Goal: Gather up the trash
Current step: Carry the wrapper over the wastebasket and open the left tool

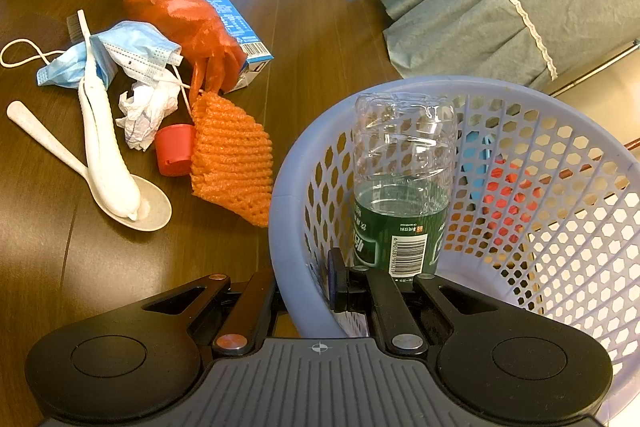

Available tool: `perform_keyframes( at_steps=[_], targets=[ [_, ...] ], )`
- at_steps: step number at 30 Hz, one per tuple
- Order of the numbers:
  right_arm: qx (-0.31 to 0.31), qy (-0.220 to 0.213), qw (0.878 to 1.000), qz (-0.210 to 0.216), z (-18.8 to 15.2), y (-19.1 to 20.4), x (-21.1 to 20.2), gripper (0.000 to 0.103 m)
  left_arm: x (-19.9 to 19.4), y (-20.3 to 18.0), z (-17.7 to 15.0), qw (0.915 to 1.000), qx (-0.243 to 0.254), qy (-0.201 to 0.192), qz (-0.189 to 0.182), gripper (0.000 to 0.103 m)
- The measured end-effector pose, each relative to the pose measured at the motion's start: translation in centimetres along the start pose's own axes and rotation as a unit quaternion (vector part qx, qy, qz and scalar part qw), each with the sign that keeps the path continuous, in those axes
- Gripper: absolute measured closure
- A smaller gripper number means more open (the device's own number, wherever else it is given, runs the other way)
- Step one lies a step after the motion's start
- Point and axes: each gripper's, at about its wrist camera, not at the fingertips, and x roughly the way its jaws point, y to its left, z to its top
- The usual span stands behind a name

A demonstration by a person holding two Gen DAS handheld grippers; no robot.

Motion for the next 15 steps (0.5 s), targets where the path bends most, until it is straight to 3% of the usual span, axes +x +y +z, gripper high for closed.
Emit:
perform_keyframes(
  at_steps=[6, 15],
  targets=[
    [-0.002, 0.0, 1.0, 0.0, -0.1, 0.0, 0.0, 0.1, -2.5, 0.8, 2.4, 0.9989, -0.023, -0.039, -0.01, 0.103],
    [-0.004, 0.001, 1.0, 0.001, -0.2, 0.1, -0.1, 0.1, -5.7, 0.0, 8.7, 0.9886, -0.044, -0.126, -0.068, 0.103]
  ],
)
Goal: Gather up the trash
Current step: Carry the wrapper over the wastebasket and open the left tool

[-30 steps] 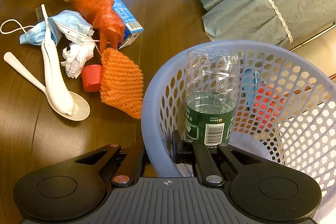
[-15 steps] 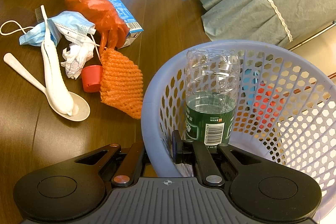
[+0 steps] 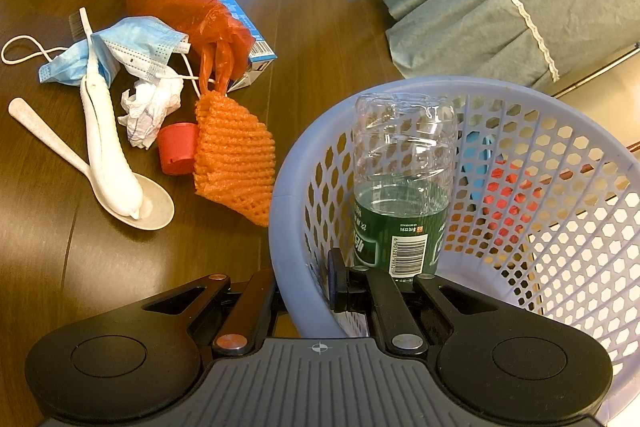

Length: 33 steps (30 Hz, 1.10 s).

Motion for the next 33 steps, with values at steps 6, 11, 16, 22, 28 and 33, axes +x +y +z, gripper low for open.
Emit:
perform_keyframes(
  at_steps=[6, 11, 16, 22, 28, 33],
  targets=[
    [0.002, -0.001, 1.0, 0.001, 0.0, 0.0, -0.1, 0.1, -0.2, -1.6, 5.3, 0.9971, -0.001, -0.055, -0.052, 0.103],
    [0.009, -0.002, 1.0, 0.001, 0.2, -0.1, -0.1, 0.1, 0.4, -3.4, 8.9, 0.9918, 0.01, -0.086, -0.094, 0.103],
    [0.014, -0.004, 1.0, 0.001, 0.4, -0.3, -0.1, 0.1, 1.4, -5.9, 12.0, 0.9845, 0.027, -0.117, -0.128, 0.103],
    [0.016, -0.004, 1.0, 0.001, 0.5, -0.1, 0.1, 0.1, 4.1, -8.3, 15.2, 0.9749, 0.03, -0.153, -0.159, 0.064],
    [0.023, -0.007, 1.0, 0.001, 0.5, -0.4, 0.1, 0.1, 3.9, -7.0, 15.6, 0.9757, -0.006, -0.159, -0.151, 0.065],
    [0.027, -0.007, 1.0, 0.001, 0.4, -0.5, -0.1, 0.1, 3.5, -4.0, 12.9, 0.9827, -0.048, -0.125, -0.127, 0.065]
  ],
)
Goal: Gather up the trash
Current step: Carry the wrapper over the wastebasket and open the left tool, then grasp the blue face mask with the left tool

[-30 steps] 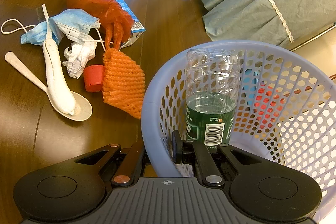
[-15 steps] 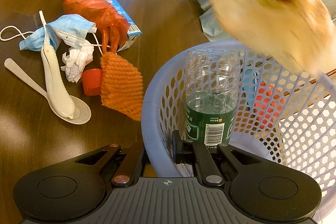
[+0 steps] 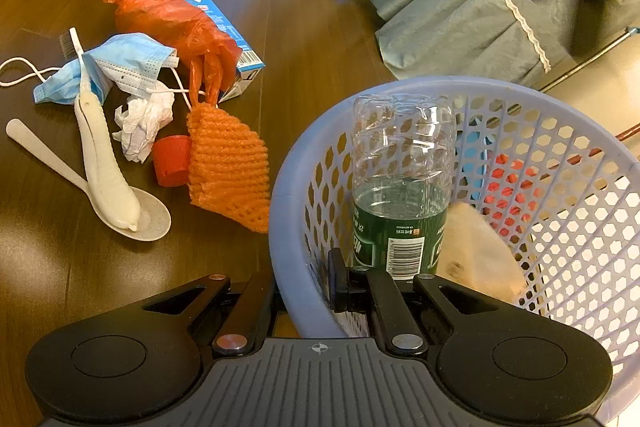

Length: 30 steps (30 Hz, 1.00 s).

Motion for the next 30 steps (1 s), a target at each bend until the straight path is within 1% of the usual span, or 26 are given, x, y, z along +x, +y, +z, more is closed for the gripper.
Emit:
perform_keyframes(
  at_steps=[3, 6, 10, 13, 16, 18, 25, 27, 30],
  targets=[
    [0.002, 0.0, 1.0, 0.0, -0.1, 0.0, -0.1, 0.1, -1.6, 1.8, -1.9, 0.9994, -0.013, 0.017, 0.026, 0.065],
    [0.002, 0.0, 1.0, 0.0, 0.0, -0.1, -0.1, 0.1, -3.5, 4.3, -4.4, 0.9967, -0.042, 0.039, 0.058, 0.065],
    [-0.002, 0.0, 1.0, 0.0, -0.1, -0.1, -0.2, 0.1, -5.8, 7.4, -7.5, 0.9889, -0.088, 0.064, 0.101, 0.065],
    [-0.002, 0.0, 1.0, 0.0, -0.1, -0.1, -0.2, 0.1, -7.0, 8.5, -9.8, 0.9833, -0.106, 0.081, 0.124, 0.064],
    [-0.006, 0.001, 1.0, 0.0, -0.1, 0.0, -0.2, 0.1, -7.6, 9.1, -12.0, 0.9767, -0.141, 0.101, 0.126, 0.064],
    [-0.008, 0.002, 1.0, 0.0, -0.2, 0.1, -0.2, 0.1, -7.8, 8.6, -13.5, 0.9762, -0.142, 0.111, 0.121, 0.064],
    [-0.013, 0.003, 1.0, 0.001, 0.0, 0.3, 0.1, 0.1, -6.8, 6.7, -17.2, 0.9729, -0.155, 0.155, 0.073, 0.064],
    [-0.014, 0.004, 1.0, 0.001, 0.0, 0.4, 0.1, 0.1, -6.2, 6.1, -18.0, 0.9715, -0.159, 0.164, 0.062, 0.064],
    [-0.015, 0.004, 1.0, 0.001, 0.0, 0.4, 0.1, 0.1, -4.8, 4.8, -18.4, 0.9711, -0.149, 0.181, 0.044, 0.064]
  ],
)
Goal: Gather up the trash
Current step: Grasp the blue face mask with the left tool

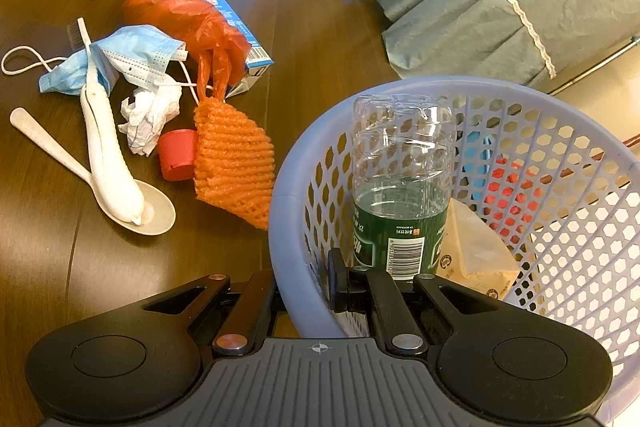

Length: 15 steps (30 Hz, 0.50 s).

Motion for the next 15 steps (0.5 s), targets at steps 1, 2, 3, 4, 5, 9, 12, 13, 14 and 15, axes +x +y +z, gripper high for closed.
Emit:
perform_keyframes(
  at_steps=[1, 2, 3, 4, 5, 9, 12, 13, 14, 15],
  targets=[
    [0.0, 0.0, 1.0, 0.0, 0.0, 0.0, 0.0, 0.1, 0.5, -0.4, -0.2, 1.0, 0.007, 0.003, -0.002, 0.064],
    [0.0, 0.0, 1.0, 0.0, 0.0, 0.0, 0.0, 0.1, 0.9, -0.7, -0.2, 0.9999, 0.014, 0.007, -0.003, 0.064],
    [0.0, 0.0, 1.0, 0.0, 0.0, 0.0, 0.0, 0.1, 1.4, -1.0, -0.2, 0.9997, 0.019, 0.011, -0.005, 0.063],
    [0.0, 0.0, 1.0, 0.0, 0.0, 0.0, 0.0, 0.1, 1.9, -1.1, -0.2, 0.9996, 0.022, 0.014, -0.006, 0.063],
    [0.0, 0.0, 1.0, 0.0, 0.0, 0.0, 0.0, 0.1, 2.3, -1.2, -0.1, 0.9996, 0.024, 0.017, -0.005, 0.062],
    [0.0, 0.0, 1.0, 0.0, 0.0, 0.0, 0.0, 0.1, 3.7, -1.0, 0.1, 0.9993, 0.019, 0.031, -0.004, 0.056],
    [0.0, 0.0, 1.0, 0.0, 0.0, 0.1, 0.0, 0.1, 4.4, -0.6, 0.2, 0.9992, 0.013, 0.038, -0.002, 0.056],
    [0.0, 0.0, 1.0, 0.0, 0.0, 0.0, 0.0, 0.099, 4.6, -0.5, 0.2, 0.9992, 0.011, 0.038, 0.001, 0.056],
    [0.0, 0.0, 1.0, 0.0, 0.0, 0.1, 0.0, 0.099, 4.7, -0.3, 0.2, 0.9993, 0.004, 0.038, 0.002, 0.058],
    [0.0, 0.0, 1.0, 0.0, 0.0, 0.0, 0.0, 0.099, 4.8, -0.2, 0.2, 0.9993, -0.002, 0.038, -0.001, 0.058]
  ],
)
